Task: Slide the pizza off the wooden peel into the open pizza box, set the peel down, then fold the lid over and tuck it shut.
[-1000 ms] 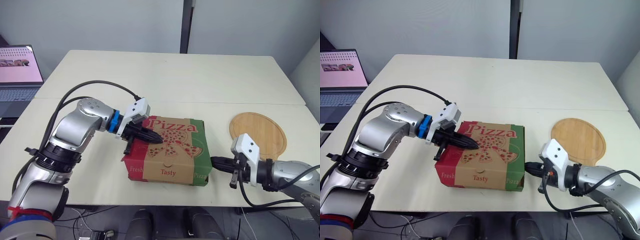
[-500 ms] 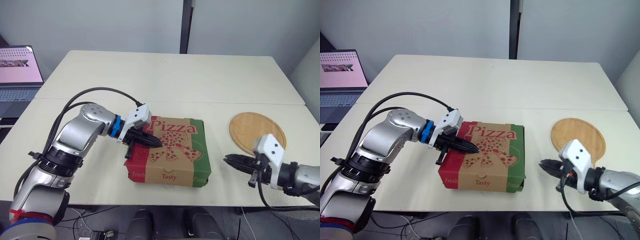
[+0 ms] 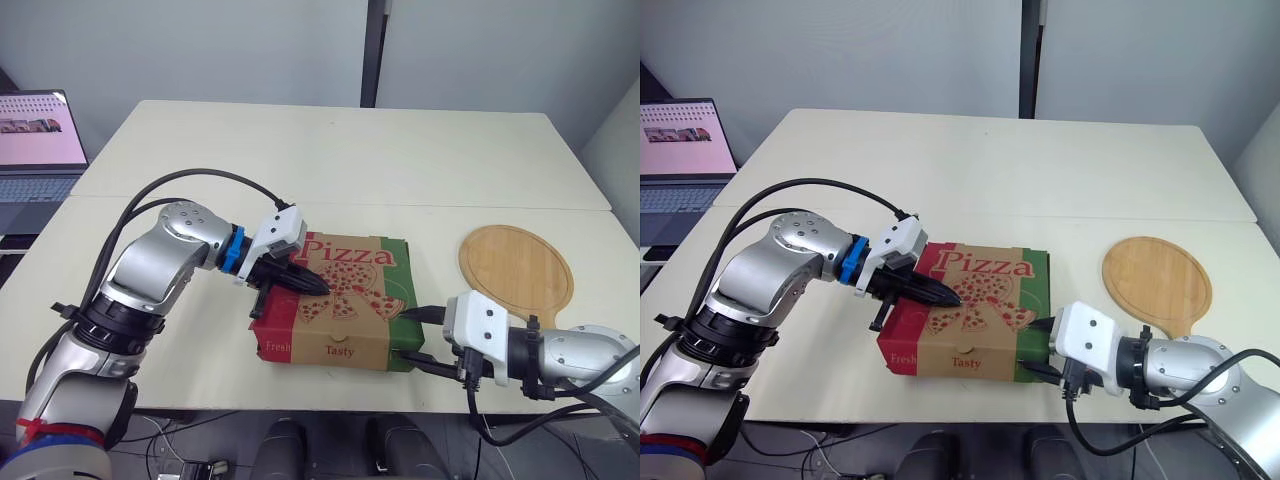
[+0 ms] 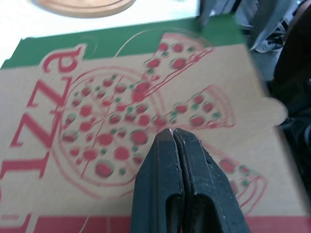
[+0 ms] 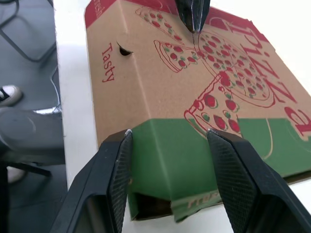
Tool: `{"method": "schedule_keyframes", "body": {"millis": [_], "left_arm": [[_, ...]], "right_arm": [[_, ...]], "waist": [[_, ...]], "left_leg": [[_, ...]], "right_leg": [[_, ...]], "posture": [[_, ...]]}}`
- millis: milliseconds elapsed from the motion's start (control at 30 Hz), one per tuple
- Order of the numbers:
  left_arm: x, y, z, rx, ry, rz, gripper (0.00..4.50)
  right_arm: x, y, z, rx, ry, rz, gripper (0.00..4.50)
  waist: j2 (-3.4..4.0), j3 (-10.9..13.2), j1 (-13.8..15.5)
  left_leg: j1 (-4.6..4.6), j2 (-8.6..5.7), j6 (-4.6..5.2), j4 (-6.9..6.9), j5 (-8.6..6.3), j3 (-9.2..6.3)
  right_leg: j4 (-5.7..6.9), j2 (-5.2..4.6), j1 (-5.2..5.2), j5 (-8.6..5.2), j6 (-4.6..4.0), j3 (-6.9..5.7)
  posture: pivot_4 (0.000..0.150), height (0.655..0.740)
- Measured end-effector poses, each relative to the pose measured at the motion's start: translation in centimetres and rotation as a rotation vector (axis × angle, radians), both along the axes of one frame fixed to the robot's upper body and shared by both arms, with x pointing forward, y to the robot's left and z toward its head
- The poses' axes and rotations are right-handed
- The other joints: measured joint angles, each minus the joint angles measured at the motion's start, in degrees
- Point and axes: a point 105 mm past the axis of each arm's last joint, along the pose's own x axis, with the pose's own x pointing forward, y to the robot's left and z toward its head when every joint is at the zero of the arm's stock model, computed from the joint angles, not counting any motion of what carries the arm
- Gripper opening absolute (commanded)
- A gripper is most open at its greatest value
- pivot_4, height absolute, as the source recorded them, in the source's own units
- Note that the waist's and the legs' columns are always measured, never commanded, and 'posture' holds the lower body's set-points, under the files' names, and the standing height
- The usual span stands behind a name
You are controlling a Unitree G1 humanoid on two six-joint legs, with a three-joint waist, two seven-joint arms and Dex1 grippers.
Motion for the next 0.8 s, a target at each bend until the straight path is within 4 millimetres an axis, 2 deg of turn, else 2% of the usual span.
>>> {"method": "schedule_keyframes", "body": {"millis": [200, 467, 700, 800], "left_arm": [[-0.5, -0.2, 0.0, 0.009, -0.004, -0.025, 0.0], [-0.6, -0.1, -0.2, 0.019, -0.011, -0.032, 0.0], [-1.1, 0.5, -1.8, 0.068, -0.018, -0.027, 0.0], [-1.0, 0.6, -1.9, 0.076, -0.036, -0.031, 0.0]], "right_arm": [[0.9, 0.2, -0.1, -0.01, -0.044, -0.003, 2.63], [1.0, 0.4, -0.2, -0.011, -0.055, -0.004, 2.63], [0.7, 0.1, -1.0, -0.019, -0.031, -0.03, 2.63], [0.6, 0.1, -1.2, -0.013, -0.03, -0.043, 2.63]], "waist": [[0.0, 0.0, -0.1], [0.0, 0.0, -0.1], [-0.01, 0.0, 0.0], [-0.01, 0.0, 0.0]], "left_leg": [[0.02, 0.01, 0.0, 0.04, 0.0, -0.01], [0.06, 0.0, 0.0, 0.08, 0.0, 0.01], [0.13, 0.0, 0.0, 0.11, 0.0, 0.01], [0.15, 0.0, -0.01, 0.14, 0.01, 0.02]], "right_leg": [[0.09, 0.01, 0.0, 0.0, 0.0, 0.0], [0.23, 0.01, -0.01, 0.0, -0.01, 0.02], [0.4, 0.01, -0.02, -0.03, -0.04, 0.03], [0.46, 0.01, -0.02, -0.03, -0.04, 0.05]], "posture": [[0.15, 0.7343], [0.15, 0.7343], [0.15, 0.7343], [0.15, 0.7343]]}}
